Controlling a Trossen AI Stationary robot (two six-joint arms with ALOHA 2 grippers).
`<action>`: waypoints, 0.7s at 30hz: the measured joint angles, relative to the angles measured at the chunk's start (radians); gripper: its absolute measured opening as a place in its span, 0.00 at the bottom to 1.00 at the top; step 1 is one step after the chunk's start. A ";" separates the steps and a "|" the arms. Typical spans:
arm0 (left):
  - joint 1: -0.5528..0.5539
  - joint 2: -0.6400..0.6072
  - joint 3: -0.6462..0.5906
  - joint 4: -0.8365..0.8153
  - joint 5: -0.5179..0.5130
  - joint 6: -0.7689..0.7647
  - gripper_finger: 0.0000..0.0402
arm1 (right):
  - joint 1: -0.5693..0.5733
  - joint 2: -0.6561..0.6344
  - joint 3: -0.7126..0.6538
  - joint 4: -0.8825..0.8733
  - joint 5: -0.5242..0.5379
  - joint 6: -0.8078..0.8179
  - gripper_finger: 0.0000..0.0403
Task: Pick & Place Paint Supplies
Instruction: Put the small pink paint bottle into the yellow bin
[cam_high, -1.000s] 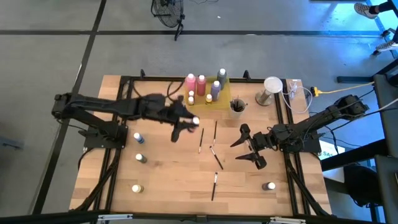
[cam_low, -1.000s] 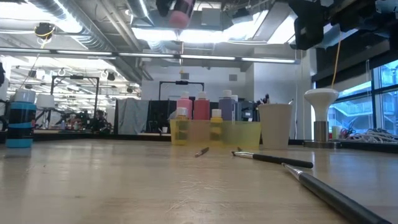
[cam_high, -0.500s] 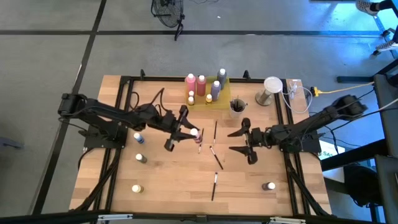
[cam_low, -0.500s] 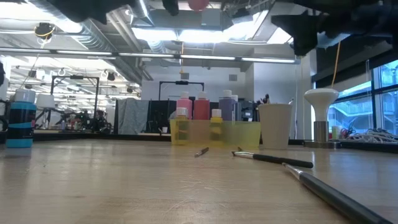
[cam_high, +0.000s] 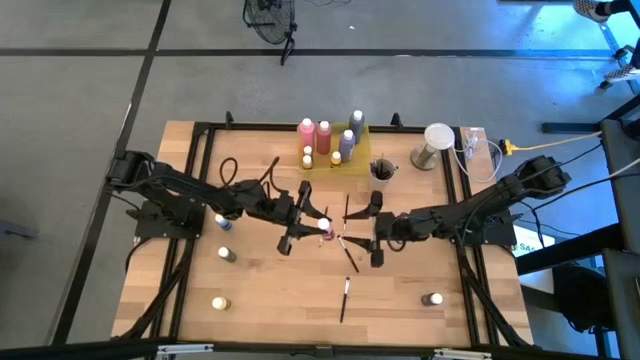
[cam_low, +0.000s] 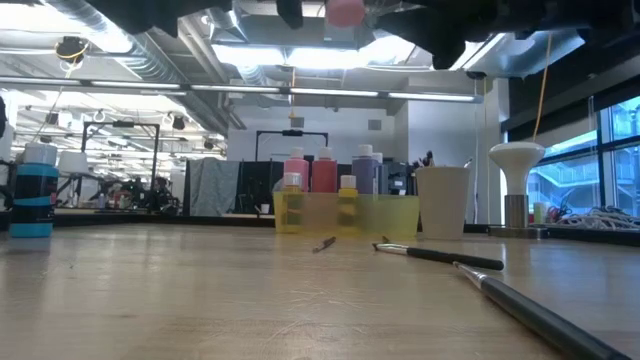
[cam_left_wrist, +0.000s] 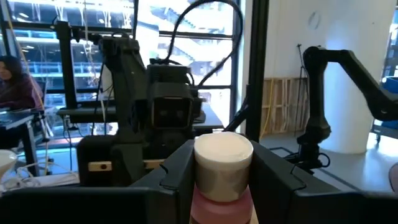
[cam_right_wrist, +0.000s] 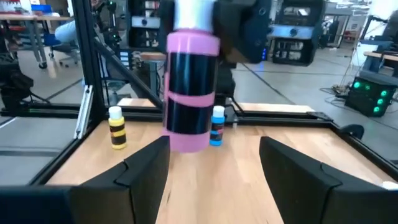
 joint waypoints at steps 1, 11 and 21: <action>-0.003 -0.001 0.000 0.000 -0.008 0.003 0.29 | 0.000 0.005 0.009 -0.010 0.007 0.001 0.63; -0.048 -0.002 0.000 0.000 -0.106 0.053 0.29 | -0.001 0.086 0.086 -0.003 0.104 0.012 0.63; -0.067 -0.005 0.000 -0.021 -0.142 0.055 0.29 | -0.003 0.131 0.158 -0.084 0.058 0.023 0.63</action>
